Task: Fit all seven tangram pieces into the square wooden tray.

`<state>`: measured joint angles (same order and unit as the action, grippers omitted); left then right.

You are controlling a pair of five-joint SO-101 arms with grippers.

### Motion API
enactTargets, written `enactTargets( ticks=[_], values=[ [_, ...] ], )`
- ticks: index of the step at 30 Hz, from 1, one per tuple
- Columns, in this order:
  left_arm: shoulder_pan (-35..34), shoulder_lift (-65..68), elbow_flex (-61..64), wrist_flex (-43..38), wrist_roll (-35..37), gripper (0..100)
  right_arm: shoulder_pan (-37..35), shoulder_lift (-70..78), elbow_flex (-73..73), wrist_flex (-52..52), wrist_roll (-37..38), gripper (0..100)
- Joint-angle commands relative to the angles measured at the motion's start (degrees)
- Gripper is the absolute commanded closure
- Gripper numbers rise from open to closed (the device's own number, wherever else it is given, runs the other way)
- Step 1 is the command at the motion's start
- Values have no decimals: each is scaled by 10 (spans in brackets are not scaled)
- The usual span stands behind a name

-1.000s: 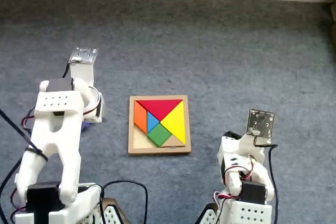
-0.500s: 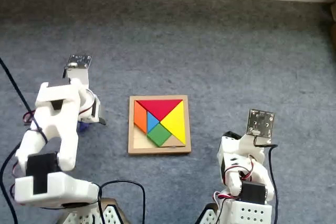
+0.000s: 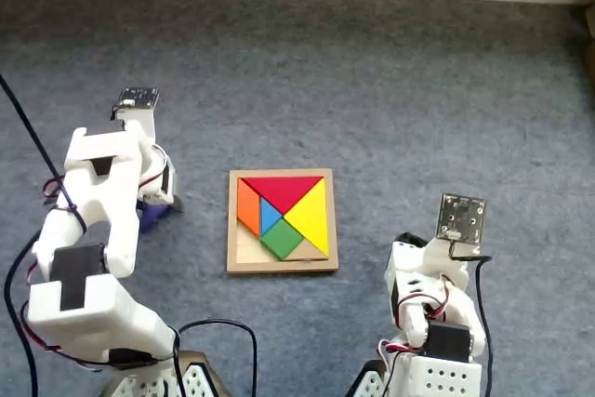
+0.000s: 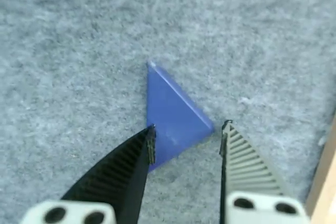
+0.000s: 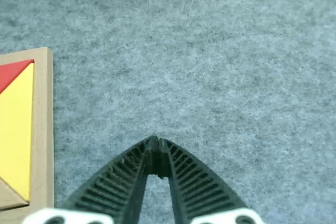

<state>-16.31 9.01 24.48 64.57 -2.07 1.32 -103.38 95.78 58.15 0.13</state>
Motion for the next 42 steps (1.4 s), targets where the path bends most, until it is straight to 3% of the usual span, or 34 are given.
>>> enactTargets(
  ticks=[1, 11, 14, 28, 32, 37, 42],
  values=[
    [-5, 3, -23, 4, 4, 818, 7, 3, 63, -7, -2, 994],
    [-7, 104, -137, 86, 7, 822, 8, 3, 63, -7, -2, 994],
    [-7, 138, -178, 108, 7, 873, 8, 3, 63, -7, -2, 994],
    [-12, 143, -200, 114, 4, 902, 8, 3, 63, -7, -2, 994],
    [-11, 55, -145, 112, 7, 899, 8, 3, 63, -7, -2, 994],
    [3, -105, 34, -13, 8, 890, 7, 2, 63, -7, -2, 994],
    [-22, -206, 129, -76, 11, 745, 7, 2, 63, -7, -2, 994]
  ],
)
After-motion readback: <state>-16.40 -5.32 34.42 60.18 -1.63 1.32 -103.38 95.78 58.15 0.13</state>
